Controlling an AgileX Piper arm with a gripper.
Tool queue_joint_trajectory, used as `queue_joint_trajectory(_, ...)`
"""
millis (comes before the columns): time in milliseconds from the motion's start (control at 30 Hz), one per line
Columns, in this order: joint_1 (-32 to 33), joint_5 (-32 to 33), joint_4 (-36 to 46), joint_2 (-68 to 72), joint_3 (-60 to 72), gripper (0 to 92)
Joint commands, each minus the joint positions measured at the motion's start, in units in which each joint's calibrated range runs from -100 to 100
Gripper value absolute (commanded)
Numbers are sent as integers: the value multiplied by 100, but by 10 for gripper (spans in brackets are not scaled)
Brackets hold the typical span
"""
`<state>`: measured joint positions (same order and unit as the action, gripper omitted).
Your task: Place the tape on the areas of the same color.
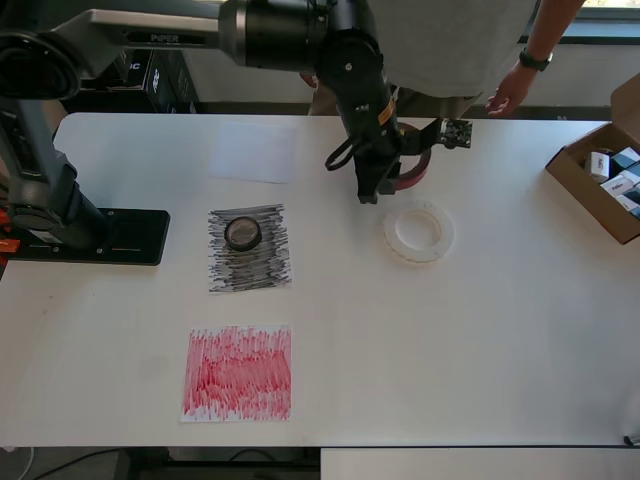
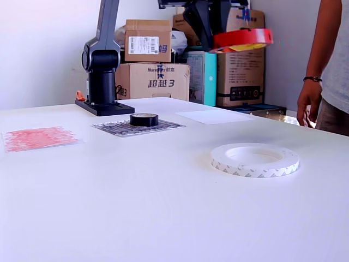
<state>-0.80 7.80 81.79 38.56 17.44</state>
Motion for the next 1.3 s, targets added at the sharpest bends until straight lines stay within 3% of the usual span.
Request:
queue_joint_trajectory(0,-1008,-402,-224,-666,-894,0)
queue_joint_trajectory(433,-2942,-1491,-224,-703,-994,0)
queue_joint_trajectory(800,-4110,-2703,-521,-703,-1966,0)
queue_joint_trajectory(1267,-3983,-3055,-2074,-778,-3357,0)
